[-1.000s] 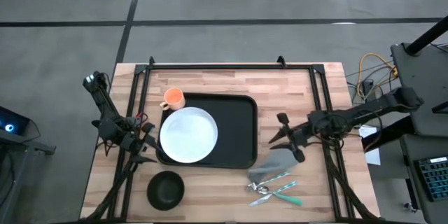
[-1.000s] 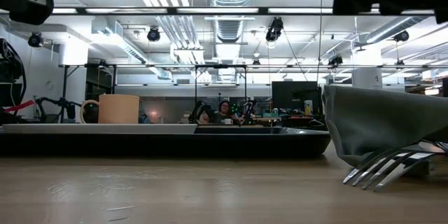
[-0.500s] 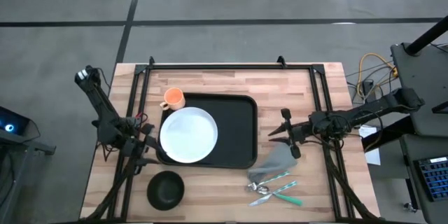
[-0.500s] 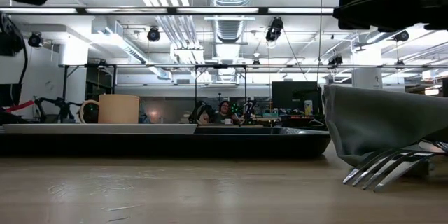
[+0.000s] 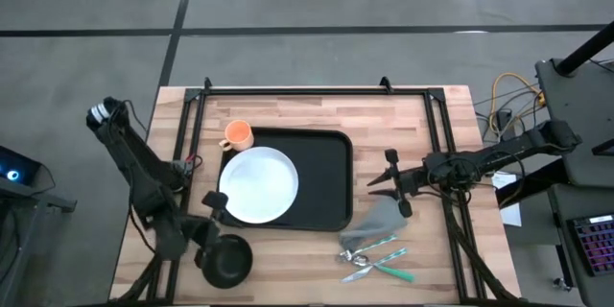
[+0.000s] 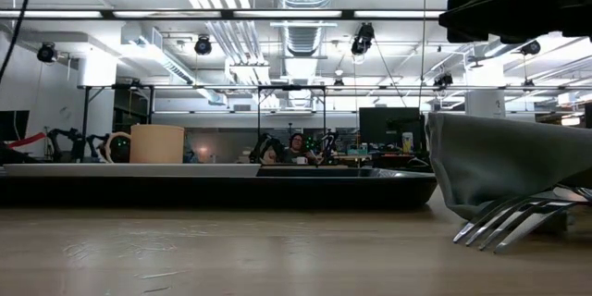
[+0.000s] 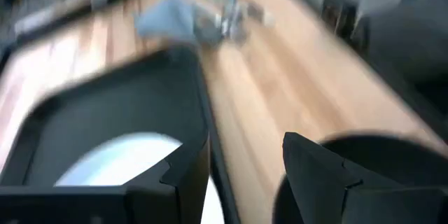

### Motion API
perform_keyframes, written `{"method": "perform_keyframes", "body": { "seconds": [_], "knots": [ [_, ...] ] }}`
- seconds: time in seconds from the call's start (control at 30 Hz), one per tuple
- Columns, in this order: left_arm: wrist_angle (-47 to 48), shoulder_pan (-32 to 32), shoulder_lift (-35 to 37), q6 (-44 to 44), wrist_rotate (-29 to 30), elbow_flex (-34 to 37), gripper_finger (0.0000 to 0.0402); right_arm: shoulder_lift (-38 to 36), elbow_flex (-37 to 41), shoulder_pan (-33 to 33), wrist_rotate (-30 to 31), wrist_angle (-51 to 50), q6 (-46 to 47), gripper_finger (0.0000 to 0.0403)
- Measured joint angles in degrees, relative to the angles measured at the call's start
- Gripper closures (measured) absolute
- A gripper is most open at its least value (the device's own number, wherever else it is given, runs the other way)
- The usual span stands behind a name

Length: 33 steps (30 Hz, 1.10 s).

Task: Set up tray
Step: Put the black bowl on the white plate on the black serving tray

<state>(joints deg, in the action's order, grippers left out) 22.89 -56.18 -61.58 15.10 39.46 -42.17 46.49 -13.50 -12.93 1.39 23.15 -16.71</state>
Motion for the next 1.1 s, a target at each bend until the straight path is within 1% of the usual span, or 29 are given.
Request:
{"method": "perform_keyframes", "body": {
  "seconds": [0.07,0.2,0.33,0.5,0.6,0.7,0.73,0.83,0.93,1.0,1.1],
  "knots": [
    [5.7,0.0,-4.3,3.9,0.0,-4.6,0.0240,-0.5,0.0,0.0,-1.5,0.9,-0.1,0.0319],
    [13.3,0.0,-12.0,8.2,0.0,-11.2,0.0240,-1.5,1.5,0.0,-8.9,6.7,-1.5,0.0326],
    [15.6,0.0,-17.4,8.6,0.0,-16.1,0.0240,-2.2,4.3,0.0,-8.8,12.9,-0.4,0.0333],
    [16.3,0.0,-21.8,10.0,-0.1,-19.8,0.0240,-2.6,6.2,0.0,-8.8,14.0,-2.3,0.0334],
    [16.7,0.0,-23.1,13.1,-0.4,-20.2,0.0240,-2.6,6.4,0.1,-8.8,14.0,-3.0,0.0331],
    [19.8,0.0,-23.5,17.0,-0.8,-19.1,0.0240,-2.6,6.4,0.3,-8.7,14.2,-2.8,0.0326],
    [21.2,0.0,-23.5,19.0,-1.8,-18.8,0.0240,-2.6,6.4,0.3,-8.7,14.3,-2.8,0.0324],
    [27.2,0.3,-23.3,25.5,-7.2,-18.1,0.0240,-2.6,6.4,0.3,-8.7,14.9,-2.6,0.0321],
    [30.3,0.4,-22.8,31.1,-11.4,-17.9,0.0240,-2.6,6.4,0.3,-8.7,14.9,-2.6,0.0318],
    [30.7,0.4,-22.7,32.6,-12.9,-17.3,0.0240,-2.6,6.4,0.3,-8.7,15.0,-2.6,0.0318],
    [30.6,0.4,-22.6,34.0,-13.0,-16.3,0.0240,-2.6,6.3,0.3,-8.7,15.0,-2.6,0.0322]
  ]
}}
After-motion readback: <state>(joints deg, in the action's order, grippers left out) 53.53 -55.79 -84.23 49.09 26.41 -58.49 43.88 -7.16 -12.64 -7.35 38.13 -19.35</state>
